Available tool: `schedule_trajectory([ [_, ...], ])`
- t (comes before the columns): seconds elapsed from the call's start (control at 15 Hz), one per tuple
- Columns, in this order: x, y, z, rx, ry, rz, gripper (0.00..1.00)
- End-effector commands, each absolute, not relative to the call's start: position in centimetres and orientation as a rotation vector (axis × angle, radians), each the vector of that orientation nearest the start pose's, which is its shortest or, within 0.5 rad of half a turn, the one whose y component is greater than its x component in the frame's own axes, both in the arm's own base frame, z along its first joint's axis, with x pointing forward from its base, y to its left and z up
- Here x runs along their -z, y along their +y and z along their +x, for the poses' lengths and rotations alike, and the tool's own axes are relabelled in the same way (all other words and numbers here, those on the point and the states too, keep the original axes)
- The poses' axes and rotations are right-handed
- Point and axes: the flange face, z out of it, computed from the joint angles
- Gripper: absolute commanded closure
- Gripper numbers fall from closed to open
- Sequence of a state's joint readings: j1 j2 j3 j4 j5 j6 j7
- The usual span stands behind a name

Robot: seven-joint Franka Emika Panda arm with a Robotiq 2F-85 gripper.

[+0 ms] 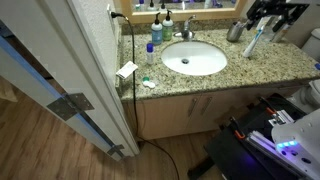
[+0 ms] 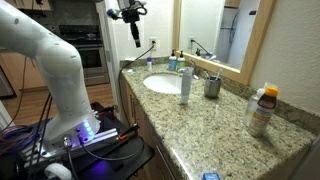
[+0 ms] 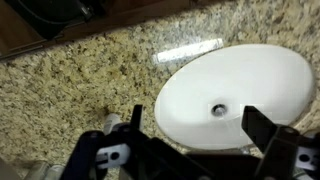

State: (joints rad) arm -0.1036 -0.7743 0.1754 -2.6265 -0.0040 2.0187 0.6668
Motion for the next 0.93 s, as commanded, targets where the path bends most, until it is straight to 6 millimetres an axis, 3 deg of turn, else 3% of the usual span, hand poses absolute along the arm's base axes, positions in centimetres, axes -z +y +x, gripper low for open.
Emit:
schedule_trajectory([
  [0.0,-50.5,0.2,34.3,0.299,1.069,-2.976,0.0],
  [0.13,-51.8,-3.1,35.5,0.289,1.152,-2.911,0.0],
  [0.27,-51.9,-3.5,36.2,0.273,1.163,-2.903,0.0],
  [0.33,-51.0,-3.2,38.0,0.234,1.173,-2.947,0.0],
  [0.4,-50.1,-4.0,41.1,0.181,1.237,-2.929,0.0],
  [0.53,-51.8,-7.0,42.9,0.116,1.234,-2.908,0.0],
  [0.73,-54.1,-9.1,45.9,0.029,1.097,-2.847,0.0],
  [0.8,-55.4,-9.5,46.7,0.003,1.135,-2.816,0.0],
  [0.87,-53.6,-8.7,44.4,0.081,1.166,-2.843,0.0],
])
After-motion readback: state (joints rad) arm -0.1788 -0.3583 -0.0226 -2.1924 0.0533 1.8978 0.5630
